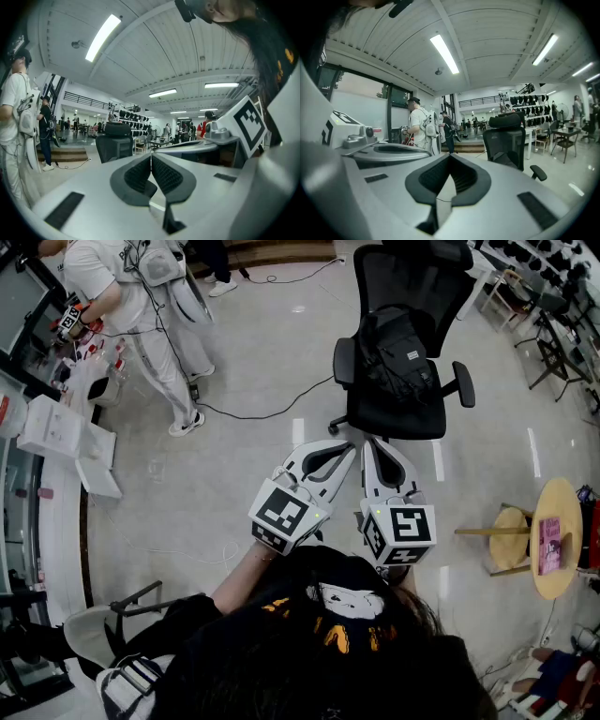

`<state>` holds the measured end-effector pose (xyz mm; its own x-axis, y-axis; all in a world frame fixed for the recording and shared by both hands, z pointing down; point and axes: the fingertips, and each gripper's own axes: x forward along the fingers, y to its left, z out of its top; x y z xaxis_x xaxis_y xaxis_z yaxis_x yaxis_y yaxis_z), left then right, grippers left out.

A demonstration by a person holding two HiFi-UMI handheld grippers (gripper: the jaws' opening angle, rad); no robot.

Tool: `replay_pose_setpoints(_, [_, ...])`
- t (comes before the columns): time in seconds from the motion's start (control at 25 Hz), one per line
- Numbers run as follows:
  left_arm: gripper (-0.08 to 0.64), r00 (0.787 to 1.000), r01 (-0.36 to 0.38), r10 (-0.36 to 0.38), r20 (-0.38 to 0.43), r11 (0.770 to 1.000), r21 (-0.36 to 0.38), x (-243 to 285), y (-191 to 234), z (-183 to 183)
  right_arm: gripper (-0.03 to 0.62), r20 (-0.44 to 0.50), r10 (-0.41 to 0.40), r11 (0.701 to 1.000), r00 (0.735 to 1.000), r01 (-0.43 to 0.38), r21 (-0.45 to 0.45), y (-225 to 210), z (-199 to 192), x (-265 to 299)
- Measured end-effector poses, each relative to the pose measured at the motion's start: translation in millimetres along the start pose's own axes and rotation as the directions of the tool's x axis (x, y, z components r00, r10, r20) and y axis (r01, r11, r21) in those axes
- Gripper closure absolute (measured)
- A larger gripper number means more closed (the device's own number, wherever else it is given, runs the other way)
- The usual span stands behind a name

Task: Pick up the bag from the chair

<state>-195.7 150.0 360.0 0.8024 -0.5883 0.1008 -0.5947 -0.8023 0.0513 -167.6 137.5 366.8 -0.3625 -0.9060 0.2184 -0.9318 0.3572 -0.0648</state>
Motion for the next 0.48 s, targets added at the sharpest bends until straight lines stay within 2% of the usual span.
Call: replay_pose_setpoints(0.48, [0.551,1.0,0.008,-0.008,-0.004,0.999,-0.04,-2.0,12.9,-13.8,0.591,0.005,-0.02,1.0,1.0,0.02,-0.001,8.3,-10.9,7.1])
